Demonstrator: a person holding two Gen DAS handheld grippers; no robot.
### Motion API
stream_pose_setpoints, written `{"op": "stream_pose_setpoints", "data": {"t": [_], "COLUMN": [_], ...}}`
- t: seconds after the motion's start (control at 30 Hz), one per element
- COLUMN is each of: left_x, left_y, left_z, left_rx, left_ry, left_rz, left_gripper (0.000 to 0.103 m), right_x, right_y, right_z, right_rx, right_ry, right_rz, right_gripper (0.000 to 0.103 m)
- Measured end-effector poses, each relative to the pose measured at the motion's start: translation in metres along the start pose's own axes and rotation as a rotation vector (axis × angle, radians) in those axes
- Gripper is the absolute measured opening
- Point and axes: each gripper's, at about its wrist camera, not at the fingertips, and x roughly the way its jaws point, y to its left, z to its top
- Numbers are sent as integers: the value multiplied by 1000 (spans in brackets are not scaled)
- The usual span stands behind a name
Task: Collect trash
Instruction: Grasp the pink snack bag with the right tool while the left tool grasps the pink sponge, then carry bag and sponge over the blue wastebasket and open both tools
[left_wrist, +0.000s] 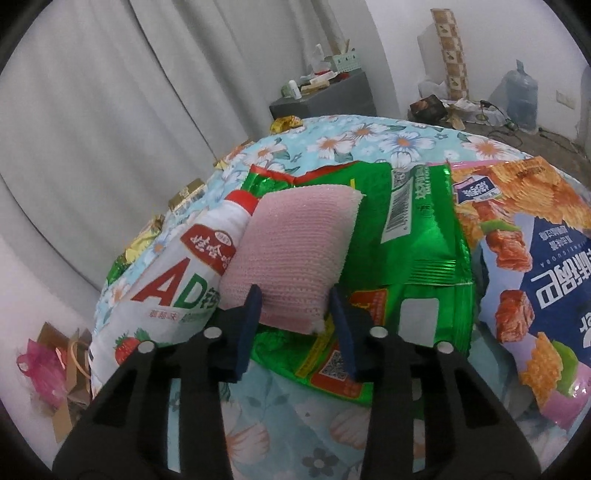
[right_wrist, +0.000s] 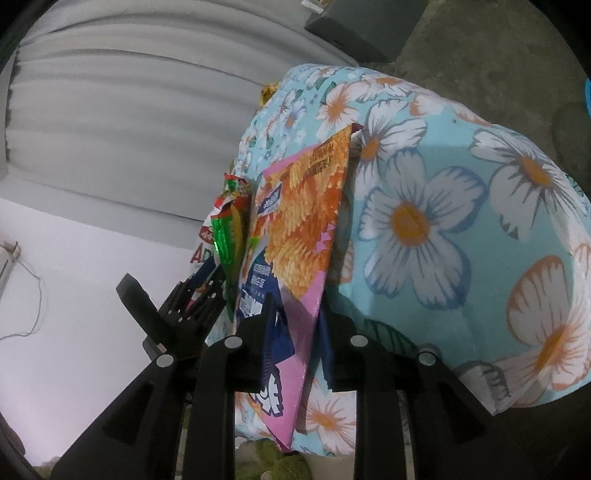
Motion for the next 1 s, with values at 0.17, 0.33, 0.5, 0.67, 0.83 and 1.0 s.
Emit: {"op": "stream_pose_setpoints", "data": {"t": [0.17, 0.33, 0.5, 0.67, 0.83, 1.0], "left_x": [-9, -30, -56, -90, -122, -137], "left_y": [-2, 2, 9, 10, 1, -32], "left_z": [1, 4, 9, 19, 40, 77], "left_rx": [8, -11, -47, -85, -127, -134], "left_ry": [-31, -75, -122, -171, -231, -267], "left_rz": [10, 5, -18, -75, -181, -363], "left_gripper": [27, 21, 20, 20, 19, 19], "right_x": [-8, -27, -47, -71, -109, -166], "right_y": [1, 17, 31, 40, 47, 44], "right_z": [0, 0, -1, -2, -3, -1], "right_rx": [7, -44, -88, -118, -152, -173], "right_ry": [-19, -64, -112, -159, -245, -386], "right_rz": [31, 55, 71, 84, 84, 37], "right_gripper": [9, 4, 4, 3, 3, 3]}}
